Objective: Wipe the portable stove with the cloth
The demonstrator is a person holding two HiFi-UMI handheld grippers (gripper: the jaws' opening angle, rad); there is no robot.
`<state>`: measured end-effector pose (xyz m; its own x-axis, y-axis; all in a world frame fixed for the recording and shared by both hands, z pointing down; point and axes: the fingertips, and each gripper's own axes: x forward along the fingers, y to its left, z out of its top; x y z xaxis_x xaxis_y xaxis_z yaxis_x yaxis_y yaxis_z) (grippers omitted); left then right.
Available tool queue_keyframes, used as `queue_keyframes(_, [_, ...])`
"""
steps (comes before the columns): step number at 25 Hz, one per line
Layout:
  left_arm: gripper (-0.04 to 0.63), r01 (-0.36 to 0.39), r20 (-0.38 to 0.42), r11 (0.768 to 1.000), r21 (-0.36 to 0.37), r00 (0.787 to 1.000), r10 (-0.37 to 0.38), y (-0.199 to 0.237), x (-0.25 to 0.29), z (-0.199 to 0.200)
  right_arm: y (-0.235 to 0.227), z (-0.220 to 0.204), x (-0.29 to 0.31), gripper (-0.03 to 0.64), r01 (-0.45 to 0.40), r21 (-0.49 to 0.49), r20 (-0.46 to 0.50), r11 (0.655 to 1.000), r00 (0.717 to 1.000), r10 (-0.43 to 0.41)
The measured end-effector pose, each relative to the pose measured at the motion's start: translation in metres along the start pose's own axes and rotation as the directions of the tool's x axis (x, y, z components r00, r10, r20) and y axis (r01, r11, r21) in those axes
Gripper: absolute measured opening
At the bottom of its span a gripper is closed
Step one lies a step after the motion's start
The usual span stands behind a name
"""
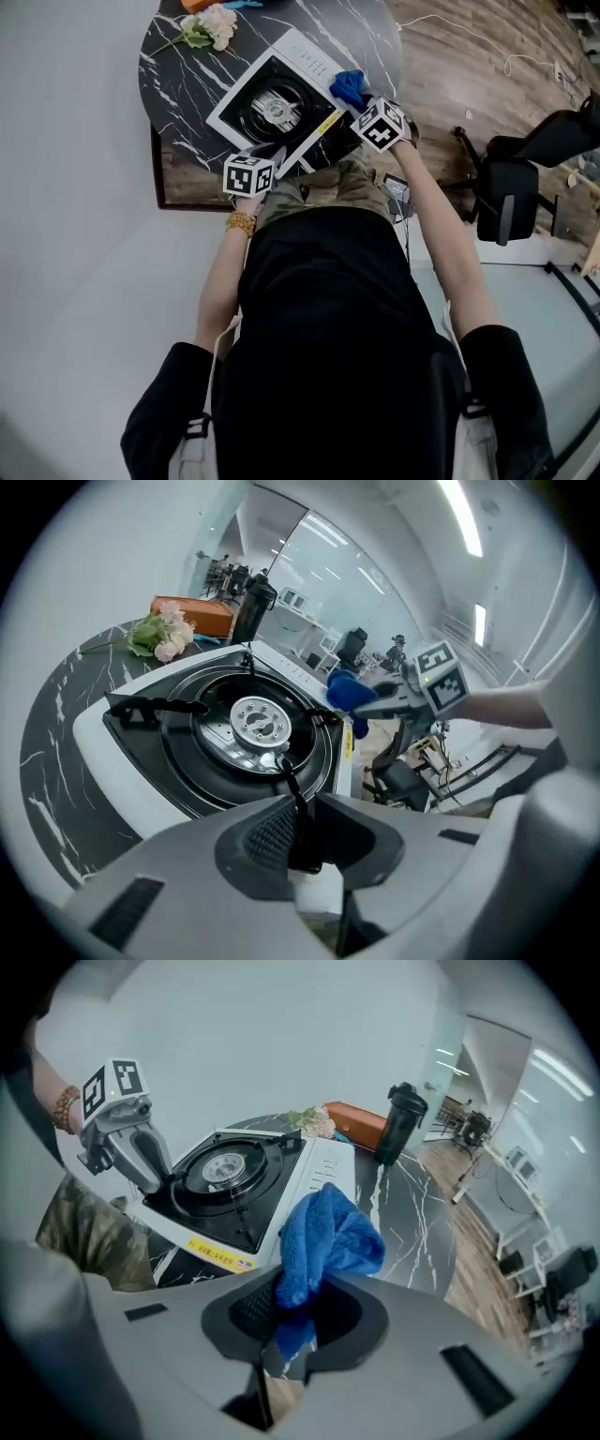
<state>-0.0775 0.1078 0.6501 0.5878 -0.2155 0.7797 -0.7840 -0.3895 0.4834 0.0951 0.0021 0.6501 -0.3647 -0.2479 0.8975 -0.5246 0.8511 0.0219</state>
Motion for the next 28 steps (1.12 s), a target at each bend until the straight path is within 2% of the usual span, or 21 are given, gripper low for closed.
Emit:
queue_keyframes(3, [0.064, -0.005, 0.031, 1.0, 0.008, 1.0, 0.004, -0.002, 0.004, 0.005, 0.018, -0.003, 0.001, 0.051, 0.048, 0.114, 0.024, 0.992, 0.998, -0.051])
queue_keyframes(6, [0.063, -0.016, 0.028, 1.0, -0.002, 0.999, 0.016, -0.001, 0.0, 0.0, 0.055, -0.002, 0.005, 0.051, 0.064, 0.15, -0.006, 0.987, 0.998, -0.064])
queue_keyframes(9, [0.058, 0.008, 0.03, 0.999, -0.043, 1.0, -0.007, 0.001, 0.001, 0.004, 0.07, -0.001, 0.005, 0.049, 0.064, 0.201, -0.025, 0.977, 0.998, -0.061])
queue_keyframes(10, [0.055, 0.019, 0.035, 0.998, -0.061, 0.999, -0.017, 0.001, 0.002, 0.007, 0.074, 0.0, 0.006, 0.048, 0.063, 0.177, -0.035, 0.982, 0.998, -0.057])
queue_keyframes(13, [0.051, 0.041, 0.049, 0.994, -0.104, 0.998, -0.036, 0.002, 0.003, 0.01, 0.087, 0.005, 0.012, 0.046, 0.068, 0.023, -0.07, 0.997, 0.995, -0.066])
queue_keyframes(18, [0.051, 0.048, 0.049, 0.992, -0.118, 0.998, -0.043, 0.004, 0.005, 0.013, 0.104, 0.008, 0.02, 0.044, 0.05, -0.142, -0.109, 0.989, 0.992, -0.066])
queue_keyframes(20, [0.051, 0.033, 0.043, 0.994, -0.101, 0.999, -0.028, 0.005, 0.007, 0.016, 0.125, 0.013, 0.021, 0.043, -0.011, -0.219, -0.112, 0.976, 0.994, -0.014])
queue_keyframes(23, [0.049, 0.018, 0.034, 0.995, -0.094, 0.999, -0.015, 0.006, 0.009, 0.017, 0.186, 0.033, 0.025, 0.043, -0.175, -0.327, -0.112, 0.929, 0.983, 0.146])
queue_keyframes(26, [0.049, 0.014, 0.037, 0.995, -0.094, 0.999, -0.01, 0.006, 0.008, 0.016, 0.23, 0.046, 0.021, 0.043, -0.369, -0.306, -0.104, 0.877, 0.929, 0.355])
queue_keyframes(28, [0.051, 0.018, 0.032, 0.995, -0.095, 0.999, -0.015, 0.006, 0.007, 0.015, 0.227, 0.046, 0.01, 0.043, -0.466, -0.25, -0.071, 0.849, 0.883, 0.464])
